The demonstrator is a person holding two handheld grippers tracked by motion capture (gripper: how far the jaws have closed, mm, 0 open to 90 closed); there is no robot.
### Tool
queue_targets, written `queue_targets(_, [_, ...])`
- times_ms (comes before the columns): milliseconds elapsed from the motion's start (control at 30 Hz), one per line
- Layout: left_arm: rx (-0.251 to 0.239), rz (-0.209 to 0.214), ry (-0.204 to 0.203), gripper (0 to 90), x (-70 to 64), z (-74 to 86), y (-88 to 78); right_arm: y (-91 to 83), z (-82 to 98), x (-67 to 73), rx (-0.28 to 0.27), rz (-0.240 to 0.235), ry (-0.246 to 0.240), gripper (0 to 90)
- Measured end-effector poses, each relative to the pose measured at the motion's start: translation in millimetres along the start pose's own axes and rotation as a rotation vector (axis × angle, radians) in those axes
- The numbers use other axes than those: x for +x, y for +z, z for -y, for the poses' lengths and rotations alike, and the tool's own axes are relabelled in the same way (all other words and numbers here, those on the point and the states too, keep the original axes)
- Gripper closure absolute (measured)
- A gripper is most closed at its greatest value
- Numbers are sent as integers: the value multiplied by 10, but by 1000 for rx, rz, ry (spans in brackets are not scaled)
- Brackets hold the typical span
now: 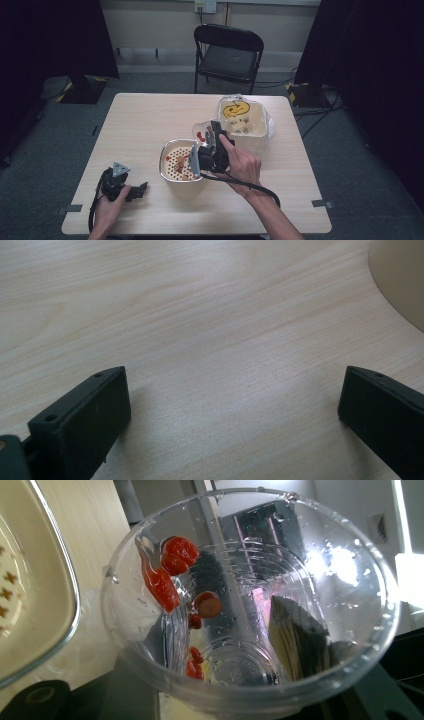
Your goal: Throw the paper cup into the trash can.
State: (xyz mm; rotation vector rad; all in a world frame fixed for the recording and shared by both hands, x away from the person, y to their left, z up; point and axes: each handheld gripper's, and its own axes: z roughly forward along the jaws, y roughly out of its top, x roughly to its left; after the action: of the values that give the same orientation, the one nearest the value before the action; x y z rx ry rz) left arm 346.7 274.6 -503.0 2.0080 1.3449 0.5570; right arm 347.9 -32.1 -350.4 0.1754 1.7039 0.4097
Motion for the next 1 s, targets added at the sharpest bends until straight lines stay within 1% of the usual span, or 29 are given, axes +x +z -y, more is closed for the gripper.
queue_targets(67, [0,1,-1,0,-1,0,0,-21,26,-37,-18,-16,88,518])
queue_targets(133, [0,0,0,0,0,0,0,-26,59,-82,-33,-41,196,518])
queue_targets(167, [0,1,-1,0,-1,0,0,-26,83,-104,-37,-59,257,517])
queue_targets(200, [0,1,-1,0,-1,0,0,-21,113,-135,-52,-78,319,515])
queue_targets(233, [0,0,0,0,0,0,0,-14,141,-163,-61,-102,367,515])
queue_targets(267, [0,1,-1,0,0,0,0,-5,186,-202,-69,-141,446,515])
queue_targets(300, [0,0,-1,0,0,0,0,-1,213,-218,-70,-159,487,514])
queue_targets(333, [0,0,-1,0,0,0,0,9,248,-241,-75,-193,540,512])
queue_targets(367, [0,0,-1,0,0,0,0,23,293,-270,-82,-239,603,512])
queue_targets(467, [0,0,0,0,0,0,0,33,390,-337,-103,-317,739,511])
queue_targets(500, [0,1,-1,0,-1,0,0,36,421,-364,-112,-337,781,511])
queue_targets(600, [0,1,-1,0,-1,0,0,56,503,-449,-131,-382,885,511])
queue_targets(633, [0,0,-1,0,-1,0,0,66,523,-472,-135,-386,900,511])
queue_targets(667, [0,0,0,0,0,0,0,84,551,-510,-136,-388,927,511])
queue_targets(767, [0,0,0,0,0,0,0,143,613,-596,-136,-386,964,511])
queue_targets(800, [0,0,-1,0,0,0,0,187,647,-653,-126,-375,970,511])
queue_targets(833, [0,0,0,0,0,0,0,213,665,-680,-125,-375,980,510])
queue_targets(867, [0,0,0,0,0,0,0,213,665,-680,-125,-375,980,510])
queue_targets(1000, [0,1,-1,0,-1,0,0,314,735,-766,-112,-365,990,508])
